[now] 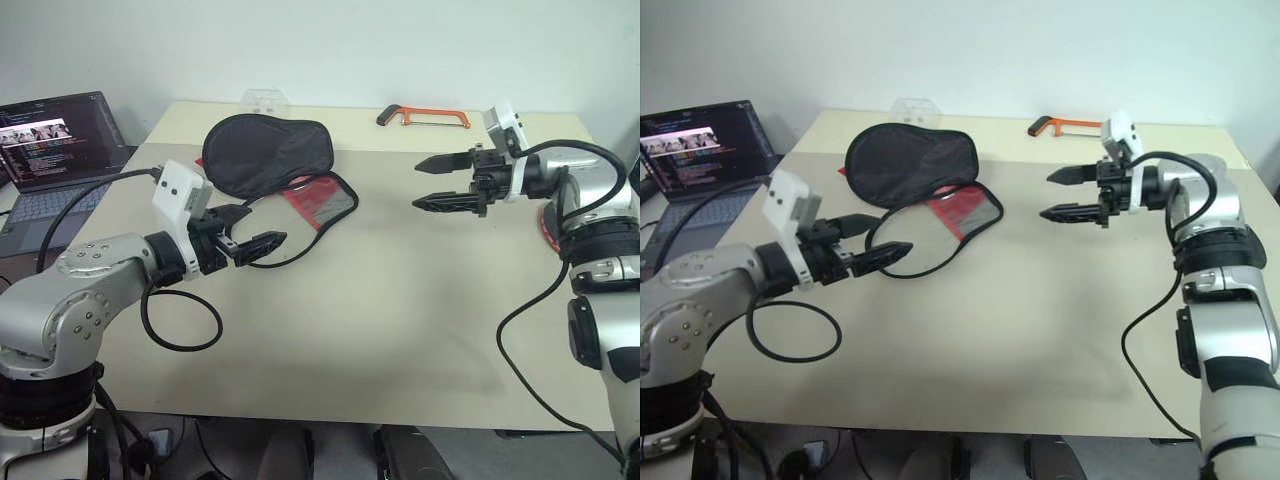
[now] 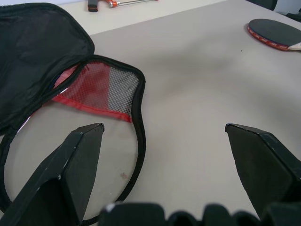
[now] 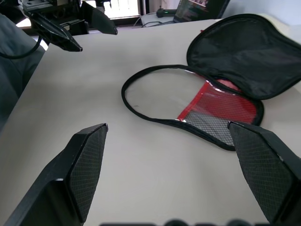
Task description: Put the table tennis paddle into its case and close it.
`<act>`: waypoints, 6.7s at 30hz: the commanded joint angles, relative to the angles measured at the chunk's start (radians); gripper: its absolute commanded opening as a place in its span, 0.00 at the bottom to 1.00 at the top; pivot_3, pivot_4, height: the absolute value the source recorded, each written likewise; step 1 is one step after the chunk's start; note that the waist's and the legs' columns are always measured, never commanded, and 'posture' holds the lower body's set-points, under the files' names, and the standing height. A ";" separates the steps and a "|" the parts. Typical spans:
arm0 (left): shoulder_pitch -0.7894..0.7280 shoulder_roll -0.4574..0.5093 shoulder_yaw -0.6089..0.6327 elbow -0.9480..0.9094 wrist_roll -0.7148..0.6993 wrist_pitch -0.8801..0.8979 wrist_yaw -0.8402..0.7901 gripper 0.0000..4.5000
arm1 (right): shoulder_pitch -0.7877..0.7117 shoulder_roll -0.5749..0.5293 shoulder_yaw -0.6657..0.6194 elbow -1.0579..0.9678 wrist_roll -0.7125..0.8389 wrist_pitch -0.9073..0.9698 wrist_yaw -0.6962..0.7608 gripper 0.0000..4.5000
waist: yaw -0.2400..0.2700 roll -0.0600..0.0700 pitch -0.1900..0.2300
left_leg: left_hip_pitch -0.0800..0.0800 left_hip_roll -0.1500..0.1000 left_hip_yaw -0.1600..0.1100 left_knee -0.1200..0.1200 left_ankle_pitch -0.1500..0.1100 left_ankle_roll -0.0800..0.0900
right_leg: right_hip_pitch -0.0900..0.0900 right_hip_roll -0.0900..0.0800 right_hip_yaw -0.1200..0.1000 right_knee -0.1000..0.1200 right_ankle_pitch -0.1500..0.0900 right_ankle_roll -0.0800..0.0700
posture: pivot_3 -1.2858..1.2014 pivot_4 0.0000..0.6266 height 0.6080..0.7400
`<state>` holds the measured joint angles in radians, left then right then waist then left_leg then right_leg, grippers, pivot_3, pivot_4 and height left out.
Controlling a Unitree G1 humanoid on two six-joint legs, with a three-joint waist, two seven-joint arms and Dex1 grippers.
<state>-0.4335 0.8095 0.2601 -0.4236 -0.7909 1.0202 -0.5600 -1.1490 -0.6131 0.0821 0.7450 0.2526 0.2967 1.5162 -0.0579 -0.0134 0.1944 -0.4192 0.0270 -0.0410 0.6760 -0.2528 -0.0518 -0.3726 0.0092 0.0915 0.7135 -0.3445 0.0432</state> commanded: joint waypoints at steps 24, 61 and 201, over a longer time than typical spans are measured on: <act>-0.038 0.055 0.049 0.008 0.003 -0.030 -0.009 1.00 | -0.048 -0.006 -0.014 0.063 -0.003 -0.077 0.045 0.99 | 0.000 0.000 0.000 | 0.000 0.000 0.000 0.000 0.000 0.000 | 0.000 0.000 0.000 0.000 0.000 0.000 | 0.52 0.24 1.00; -0.340 -0.303 -0.044 0.892 0.485 -0.126 0.360 1.00 | 0.266 -0.130 -0.097 -0.534 0.165 0.267 -0.129 0.99 | 0.010 -0.001 0.000 | -0.002 0.000 -0.001 0.001 0.000 0.000 | -0.002 -0.001 -0.001 0.001 0.000 0.000 | 0.52 0.24 1.00; -0.184 -0.452 0.072 0.410 0.686 0.085 0.287 0.75 | 0.197 -0.086 -0.030 -0.382 0.118 0.176 -0.110 1.00 | 0.025 -0.003 -0.001 | -0.013 -0.001 -0.002 0.005 0.003 -0.001 | -0.014 -0.001 -0.003 0.010 0.001 0.000 | 0.52 0.24 1.00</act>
<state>-0.5928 0.3666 0.3102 -0.0120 -0.0935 1.1068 -0.3087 -0.9310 -0.6879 0.0635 0.3884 0.3697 0.4873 1.3958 -0.0333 -0.0162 0.1931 -0.4319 0.0262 -0.0427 0.6812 -0.2499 -0.0525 -0.3861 0.0082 0.0881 0.7235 -0.3440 0.0430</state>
